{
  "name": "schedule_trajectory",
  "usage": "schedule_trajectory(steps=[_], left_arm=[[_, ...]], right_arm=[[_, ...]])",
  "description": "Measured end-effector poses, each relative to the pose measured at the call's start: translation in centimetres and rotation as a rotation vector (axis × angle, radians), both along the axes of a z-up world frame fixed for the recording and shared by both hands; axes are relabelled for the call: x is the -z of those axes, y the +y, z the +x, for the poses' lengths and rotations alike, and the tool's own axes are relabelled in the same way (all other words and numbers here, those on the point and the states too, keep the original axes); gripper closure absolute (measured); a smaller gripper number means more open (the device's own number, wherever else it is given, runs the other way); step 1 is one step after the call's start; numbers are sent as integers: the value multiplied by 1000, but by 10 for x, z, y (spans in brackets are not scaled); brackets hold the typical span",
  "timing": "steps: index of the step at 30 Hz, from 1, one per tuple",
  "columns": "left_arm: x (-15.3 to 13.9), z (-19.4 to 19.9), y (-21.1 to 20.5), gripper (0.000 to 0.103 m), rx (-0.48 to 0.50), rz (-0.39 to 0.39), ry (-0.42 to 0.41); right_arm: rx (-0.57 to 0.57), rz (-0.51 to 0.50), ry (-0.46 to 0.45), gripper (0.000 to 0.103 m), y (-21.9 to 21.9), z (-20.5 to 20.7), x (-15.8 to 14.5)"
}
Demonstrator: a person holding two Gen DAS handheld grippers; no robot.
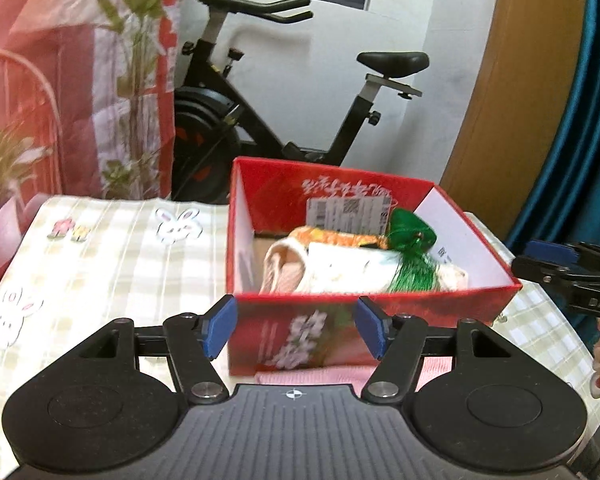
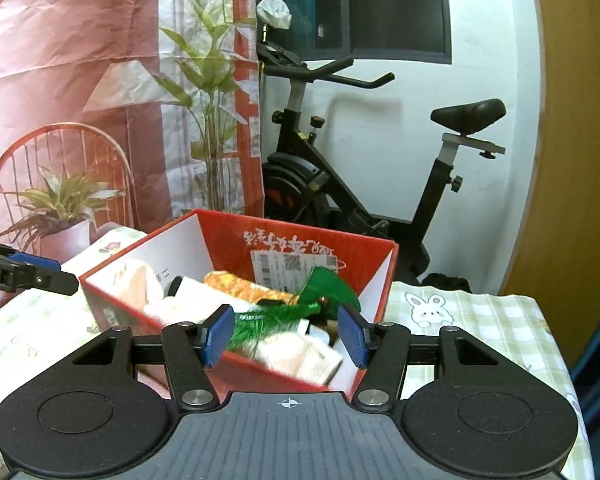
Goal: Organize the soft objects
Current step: 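Open the right gripper to drop the green item in the box, then close both grippers on the pink knit towel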
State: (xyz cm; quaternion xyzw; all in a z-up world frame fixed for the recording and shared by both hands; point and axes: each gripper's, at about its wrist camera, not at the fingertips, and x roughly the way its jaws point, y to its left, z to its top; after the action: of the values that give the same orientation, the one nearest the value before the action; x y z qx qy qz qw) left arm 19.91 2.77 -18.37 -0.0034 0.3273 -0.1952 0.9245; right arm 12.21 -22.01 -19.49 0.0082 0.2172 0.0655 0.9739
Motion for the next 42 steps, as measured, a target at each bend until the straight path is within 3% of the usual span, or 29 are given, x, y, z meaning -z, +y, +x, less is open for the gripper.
schedule_trajectory(steps=[8, 13, 18, 23, 37, 40, 42], left_arm=[[26, -10, 11, 35, -16, -8, 48], [50, -9, 13, 35, -24, 1, 100], [74, -1, 14, 28, -31, 0, 152], [93, 9, 13, 27, -41, 7, 192], [119, 27, -8, 26, -40, -42, 233], [119, 25, -12, 32, -27, -28, 218], [118, 22, -12, 48, -18, -20, 210]], right_arm=[[29, 10, 21, 49, -8, -32, 17], [66, 11, 82, 49, -18, -38, 46], [94, 36, 173, 49, -25, -36, 81], [115, 71, 231, 49, -28, -30, 103], [102, 129, 308, 48, -15, -3, 131], [73, 133, 318, 53, -8, -2, 131], [50, 119, 317, 62, -2, -2, 130]])
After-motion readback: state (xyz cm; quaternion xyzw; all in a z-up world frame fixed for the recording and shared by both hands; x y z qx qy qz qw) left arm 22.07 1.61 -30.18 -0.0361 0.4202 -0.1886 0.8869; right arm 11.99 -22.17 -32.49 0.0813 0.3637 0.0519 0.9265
